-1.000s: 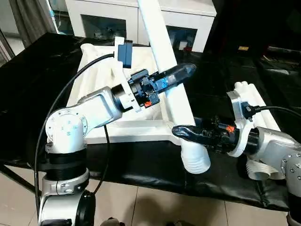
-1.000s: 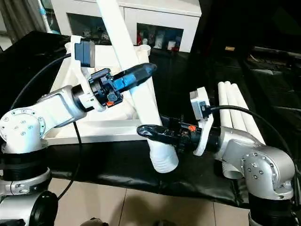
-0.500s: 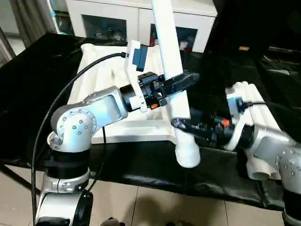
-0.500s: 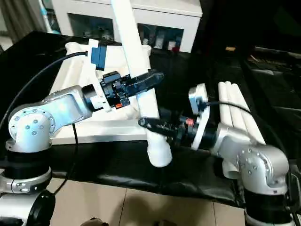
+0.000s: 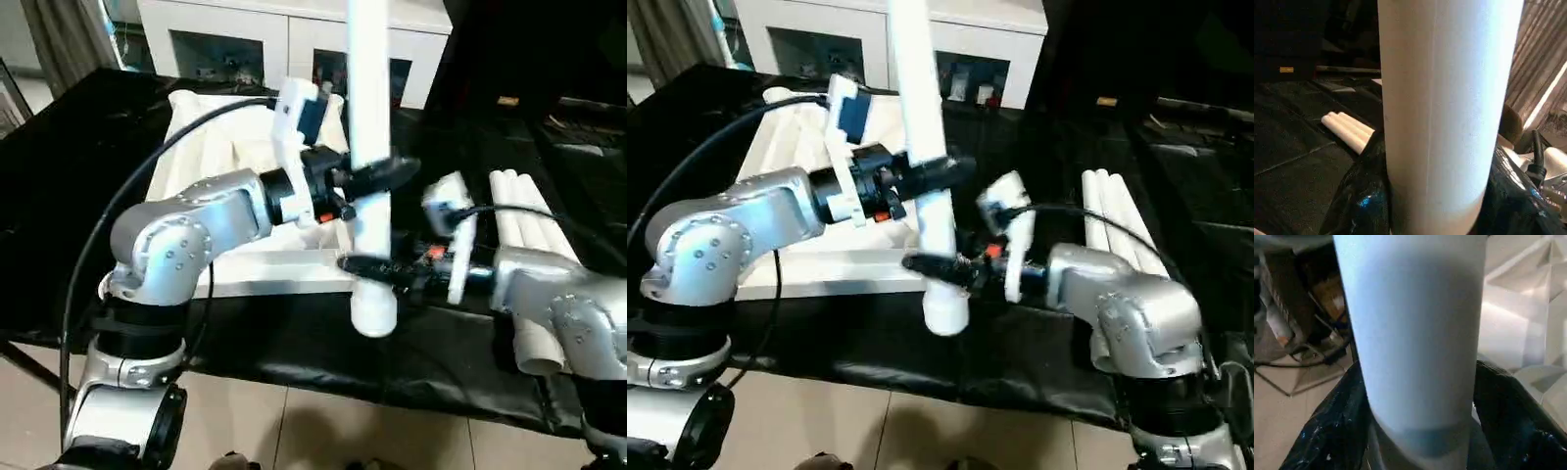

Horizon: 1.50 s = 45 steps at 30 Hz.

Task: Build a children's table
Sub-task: Move to table

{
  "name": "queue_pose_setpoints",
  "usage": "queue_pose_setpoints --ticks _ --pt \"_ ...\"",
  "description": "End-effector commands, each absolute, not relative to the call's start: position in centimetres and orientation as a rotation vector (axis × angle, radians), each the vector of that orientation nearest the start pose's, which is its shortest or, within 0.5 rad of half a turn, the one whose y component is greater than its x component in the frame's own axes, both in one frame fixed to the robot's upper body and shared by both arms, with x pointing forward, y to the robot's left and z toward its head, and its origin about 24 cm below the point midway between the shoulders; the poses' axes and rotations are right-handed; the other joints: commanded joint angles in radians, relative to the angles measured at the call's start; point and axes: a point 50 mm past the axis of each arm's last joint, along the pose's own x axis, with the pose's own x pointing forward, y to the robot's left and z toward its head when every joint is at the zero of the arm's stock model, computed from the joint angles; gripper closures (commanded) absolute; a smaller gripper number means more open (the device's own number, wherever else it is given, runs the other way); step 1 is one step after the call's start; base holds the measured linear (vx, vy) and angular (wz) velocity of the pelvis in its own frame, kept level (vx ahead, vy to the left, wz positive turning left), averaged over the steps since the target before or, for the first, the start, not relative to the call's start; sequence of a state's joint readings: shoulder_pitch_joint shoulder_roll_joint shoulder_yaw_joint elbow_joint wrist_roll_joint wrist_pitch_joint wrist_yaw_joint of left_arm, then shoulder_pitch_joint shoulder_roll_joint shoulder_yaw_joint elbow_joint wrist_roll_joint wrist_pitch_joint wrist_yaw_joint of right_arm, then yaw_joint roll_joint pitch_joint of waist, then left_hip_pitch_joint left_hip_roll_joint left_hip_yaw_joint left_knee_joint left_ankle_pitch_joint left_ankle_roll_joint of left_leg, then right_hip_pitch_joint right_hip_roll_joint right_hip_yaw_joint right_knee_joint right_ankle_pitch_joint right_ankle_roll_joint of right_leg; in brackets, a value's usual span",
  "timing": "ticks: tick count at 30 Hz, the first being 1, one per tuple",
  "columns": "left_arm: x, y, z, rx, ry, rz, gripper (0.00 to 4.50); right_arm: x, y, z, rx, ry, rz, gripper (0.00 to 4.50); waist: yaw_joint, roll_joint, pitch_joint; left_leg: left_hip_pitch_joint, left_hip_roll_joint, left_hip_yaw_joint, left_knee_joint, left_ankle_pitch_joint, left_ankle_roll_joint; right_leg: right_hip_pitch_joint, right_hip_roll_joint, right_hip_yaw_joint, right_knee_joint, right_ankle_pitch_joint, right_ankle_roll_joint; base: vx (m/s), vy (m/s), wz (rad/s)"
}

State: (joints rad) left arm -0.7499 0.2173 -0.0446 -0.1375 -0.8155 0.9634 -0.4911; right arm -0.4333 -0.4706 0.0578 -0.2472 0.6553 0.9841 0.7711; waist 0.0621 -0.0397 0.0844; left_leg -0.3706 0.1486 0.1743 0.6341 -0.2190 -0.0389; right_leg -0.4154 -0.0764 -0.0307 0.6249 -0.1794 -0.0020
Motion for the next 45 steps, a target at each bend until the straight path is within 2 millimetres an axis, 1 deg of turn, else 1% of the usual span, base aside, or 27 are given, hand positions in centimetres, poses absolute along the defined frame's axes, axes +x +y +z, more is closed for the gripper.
queue_pose_setpoints --ticks 1,2,4,5,8,14,17,18,19,22,23,24,27,29,35,36,38,40,41,42,43,44,45 --pt "29.7 5.7 21.8 -0.247 0.101 -1.212 2.71 27.3 -13.1 13.7 0.107 0.422 1.119 1.42 0.006 0.004 -0.077 0.009 0.063 -0.021 -0.078 -0.033 0.020 0.066 -0.061 0.041 -0.060 -0.094 -0.261 0.000 0.000 0.00" --pt "29.7 5.7 21.8 -0.245 0.101 -1.213 2.71 27.3 -13.1 13.7 0.104 0.425 1.118 1.42 0.005 0.004 -0.075 0.008 0.063 -0.021 -0.078 -0.039 0.017 0.067 -0.061 0.042 -0.060 -0.103 -0.261 0.000 0.000 0.00" --pt "29.7 5.7 21.8 -0.244 0.101 -1.213 2.71 27.4 -13.1 13.7 0.101 0.427 1.118 1.42 0.005 0.006 -0.075 0.010 0.064 -0.020 -0.079 -0.060 0.006 0.065 -0.062 0.040 -0.063 -0.131 -0.258 0.000 0.000 0.00" --pt "29.7 5.7 21.8 -0.243 0.100 -1.213 2.71 27.4 -13.1 13.7 0.098 0.430 1.119 1.42 0.005 0.005 -0.074 0.011 0.065 -0.020 -0.080 -0.063 0.004 0.065 -0.062 0.040 -0.064 -0.134 -0.257 0.000 0.000 0.00" --pt "29.8 5.8 21.7 -0.236 0.100 -1.216 2.71 27.4 -13.1 13.6 0.083 0.447 1.122 1.42 0.006 0.006 -0.075 0.009 0.066 -0.019 -0.080 -0.060 0.001 0.066 -0.063 0.038 -0.063 -0.129 -0.255 0.000 0.000 0.00" --pt "29.8 5.8 21.6 -0.226 0.100 -1.224 2.71 27.3 -13.1 13.4 0.072 0.465 1.130 1.42 0.005 0.005 -0.074 0.007 0.067 -0.021 -0.082 -0.077 -0.010 0.067 -0.064 0.036 -0.065 -0.160 -0.243 0.000 0.000 0.00" --pt "29.8 5.9 21.6 -0.219 0.101 -1.231 2.71 27.3 -13.1 13.3 0.069 0.469 1.135 1.42 0.006 0.006 -0.076 0.006 0.068 -0.022 -0.082 -0.070 -0.012 0.067 -0.064 0.036 -0.063 -0.148 -0.243 0.000 0.000 0.00" --pt "29.7 5.9 21.6 -0.217 0.102 -1.234 2.71 27.3 -13.1 13.3 0.071 0.470 1.137 1.71 0.005 0.005 -0.076 0.006 0.067 -0.021 -0.081 -0.066 -0.011 0.067 -0.063 0.036 -0.062 -0.134 -0.246 0.000 0.000 0.00" --pt "29.7 5.9 21.6 -0.218 0.102 -1.235 2.71 27.3 -13.1 13.3 0.072 0.470 1.138 1.71 0.006 0.006 -0.076 0.006 0.067 -0.021 -0.081 -0.067 -0.010 0.067 -0.063 0.036 -0.062 -0.134 -0.247 0.000 0.000 0.00" --pt "29.7 5.8 21.6 -0.220 0.099 -1.241 2.71 27.3 -13.0 13.3 0.075 0.469 1.141 2.02 0.006 0.005 -0.077 0.007 0.068 -0.021 -0.081 -0.060 -0.007 0.067 -0.063 0.035 -0.060 -0.125 -0.250 0.000 0.000 0.00" --pt "29.7 5.8 21.6 -0.221 0.099 -1.243 2.71 27.3 -13.0 13.3 0.076 0.468 1.142 2.02 0.006 0.008 -0.076 0.007 0.068 -0.022 -0.081 -0.061 -0.008 0.067 -0.064 0.035 -0.060 -0.125 -0.252 0.000 0.000 0.00" --pt "29.7 5.8 21.6 -0.221 0.098 -1.245 2.71 27.3 -13.0 13.3 0.078 0.467 1.143 2.18 0.006 0.007 -0.077 0.007 0.068 -0.021 -0.081 -0.061 -0.007 0.067 -0.064 0.035 -0.060 -0.119 -0.255 0.000 0.000 0.00" --pt "29.6 5.8 21.5 -0.220 0.099 -1.252 2.71 27.3 -13.0 13.3 0.078 0.464 1.144 2.39 0.006 0.006 -0.076 0.007 0.068 -0.021 -0.081 -0.070 -0.008 0.068 -0.064 0.036 -0.062 -0.129 -0.255 0.000 0.000 0.00" --pt "29.5 5.7 21.4 -0.214 0.102 -1.257 2.71 27.3 -13.0 13.3 0.076 0.463 1.144 2.48 0.006 0.008 -0.076 0.008 0.068 -0.021 -0.081 -0.072 -0.010 0.067 -0.064 0.036 -0.061 -0.132 -0.255 0.000 0.000 0.00" --pt "29.5 5.7 21.3 -0.216 0.103 -1.253 2.71 27.3 -12.9 13.3 0.079 0.453 1.143 2.53 0.006 0.007 -0.077 0.007 0.068 -0.022 -0.082 -0.070 -0.013 0.068 -0.064 0.035 -0.061 -0.126 -0.255 0.000 0.000 0.00" --pt "29.9 5.7 21.3 -0.230 0.111 -1.216 2.01 27.3 -12.9 13.3 0.083 0.445 1.135 2.54 0.005 0.008 -0.077 0.006 0.068 -0.022 -0.081 -0.069 -0.012 0.068 -0.064 0.036 -0.060 -0.118 -0.258 0.000 0.000 0.00" --pt "29.9 5.8 21.3 -0.248 0.119 -1.215 2.01 27.4 -13.0 13.3 0.085 0.440 1.130 2.54 0.006 0.007 -0.077 0.006 0.068 -0.022 -0.081 -0.067 -0.010 0.069 -0.065 0.036 -0.060 -0.117 -0.259 0.000 0.000 0.00" --pt "30.0 5.9 21.4 -0.287 0.107 -1.204 1.94 27.5 -13.0 13.3 0.091 0.426 1.115 2.55 0.006 0.009 -0.078 0.005 0.068 -0.022 -0.080 -0.065 -0.010 0.069 -0.065 0.035 -0.060 -0.115 -0.262 0.000 0.000 0.00" --pt "30.2 6.2 21.4 -0.318 0.084 -1.183 1.67 27.7 -13.1 13.4 0.104 0.404 1.097 2.59 0.006 0.008 -0.078 0.006 0.067 -0.021 -0.080 -0.066 -0.010 0.069 -0.065 0.035 -0.062 -0.116 -0.262 0.000 0.000 0.00" --pt "30.4 6.4 21.4 -0.361 0.048 -1.157 1.59 27.9 -13.2 13.5 0.124 0.379 1.076 2.60 0.006 0.009 -0.079 0.006 0.068 -0.022 -0.081 -0.068 -0.011 0.069 -0.065 0.035 -0.062 -0.116 -0.265 0.000 0.000 0.00" --pt "30.5 6.5 21.4 -0.367 0.044 -1.154 1.57 27.9 -13.2 13.5 0.127 0.376 1.073 2.60 0.006 0.010 -0.079 0.004 0.067 -0.022 -0.080 -0.072 -0.012 0.070 -0.066 0.035 -0.062 -0.113 -0.268 0.000 0.000 0.00" --pt "30.6 6.7 21.4 -0.408 0.009 -1.135 1.55 28.0 -13.3 13.7 0.145 0.358 1.057 2.61 0.008 0.008 -0.081 0.005 0.067 -0.022 -0.080 -0.071 -0.009 0.071 -0.065 0.035 -0.062 -0.111 -0.267 0.000 0.000 0.00" --pt "30.7 7.0 21.5 -0.455 -0.029 -1.123 1.54 28.1 -13.4 13.8 0.161 0.344 1.044 2.61 0.008 0.009 -0.080 0.003 0.067 -0.022 -0.081 -0.068 -0.007 0.072 -0.066 0.035 -0.063 -0.109 -0.271 0.000 0.000 0.00"
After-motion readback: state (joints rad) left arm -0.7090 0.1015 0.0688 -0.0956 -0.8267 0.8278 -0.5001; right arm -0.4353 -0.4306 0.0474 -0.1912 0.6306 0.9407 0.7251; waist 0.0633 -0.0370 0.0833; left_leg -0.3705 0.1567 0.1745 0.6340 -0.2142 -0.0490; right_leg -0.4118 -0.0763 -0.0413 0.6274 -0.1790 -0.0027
